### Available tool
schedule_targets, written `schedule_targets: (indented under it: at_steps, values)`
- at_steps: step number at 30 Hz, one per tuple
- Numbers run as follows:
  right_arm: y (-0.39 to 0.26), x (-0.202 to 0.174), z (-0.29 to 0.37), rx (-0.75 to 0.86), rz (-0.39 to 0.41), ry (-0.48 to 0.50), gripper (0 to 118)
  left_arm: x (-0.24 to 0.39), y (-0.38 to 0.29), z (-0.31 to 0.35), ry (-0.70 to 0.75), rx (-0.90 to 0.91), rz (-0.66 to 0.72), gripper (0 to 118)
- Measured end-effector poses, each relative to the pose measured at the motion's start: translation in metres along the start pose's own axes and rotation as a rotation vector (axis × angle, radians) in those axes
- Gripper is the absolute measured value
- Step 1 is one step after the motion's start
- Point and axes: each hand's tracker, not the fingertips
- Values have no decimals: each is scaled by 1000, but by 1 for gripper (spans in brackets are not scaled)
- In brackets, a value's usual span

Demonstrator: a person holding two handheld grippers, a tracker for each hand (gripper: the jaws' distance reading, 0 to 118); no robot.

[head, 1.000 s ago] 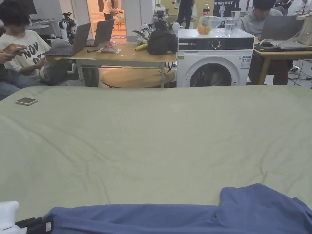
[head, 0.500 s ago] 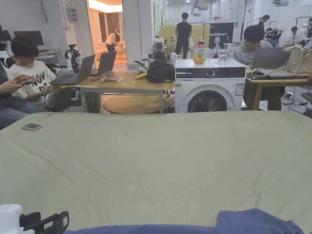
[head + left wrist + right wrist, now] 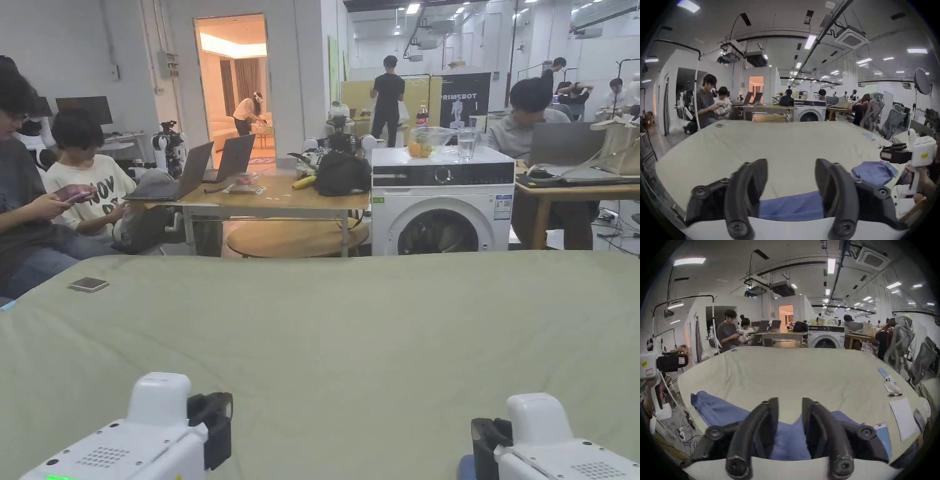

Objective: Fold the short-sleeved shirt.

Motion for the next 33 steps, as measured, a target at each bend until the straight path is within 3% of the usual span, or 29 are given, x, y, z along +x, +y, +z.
schedule_targets:
  at_steps: [1, 2, 7, 12, 13, 14, 16, 17, 22, 26, 27, 28, 31, 33]
  values:
    - [-1, 0, -2, -4, 1, -2, 0, 1, -3, -1, -3, 3, 0, 7]
    - [-3, -2, -1, -4, 0, -8, 0, 1, -5, -2, -34, -6, -2, 0]
    - [-2, 1, 0, -16, 14, -24, 0, 2, -6, -3, -27, -22, 13, 0]
    - [-3, 13, 16, -13, -1, 47, 0, -68, -20, 28, -169, -90, 297, 0]
    - [-3, 15, 19, -22, -5, 48, 0, -83, -30, 34, -167, -113, 345, 4]
    - [-5, 18, 22, -29, -4, 53, 0, -101, -40, 42, -146, -137, 375, 24]
    - [-9, 24, 28, -39, -4, 61, 0, -132, -63, 52, -110, -162, 447, 86]
    - [-11, 26, 30, -48, -14, 60, 0, -148, -75, 54, -90, -195, 508, 93]
    - [-15, 33, 38, -87, -53, 83, 0, -188, -131, 44, -54, -263, 799, 93]
    - [-14, 38, 45, -98, -84, 74, 0, -184, -157, 17, -147, -283, 944, 93]
    - [-14, 41, 46, -100, -92, 72, 0, -181, -160, 10, -174, -244, 979, 89]
    - [-14, 42, 47, -102, -97, 68, 0, -179, -163, 2, -205, -244, 1031, 74]
    - [-15, 46, 53, -106, -98, 49, 0, -175, -170, -10, -203, -237, 1079, 14]
    - [-17, 51, 55, -113, -101, 36, 0, -174, -162, -4, -219, -193, 1092, 8]
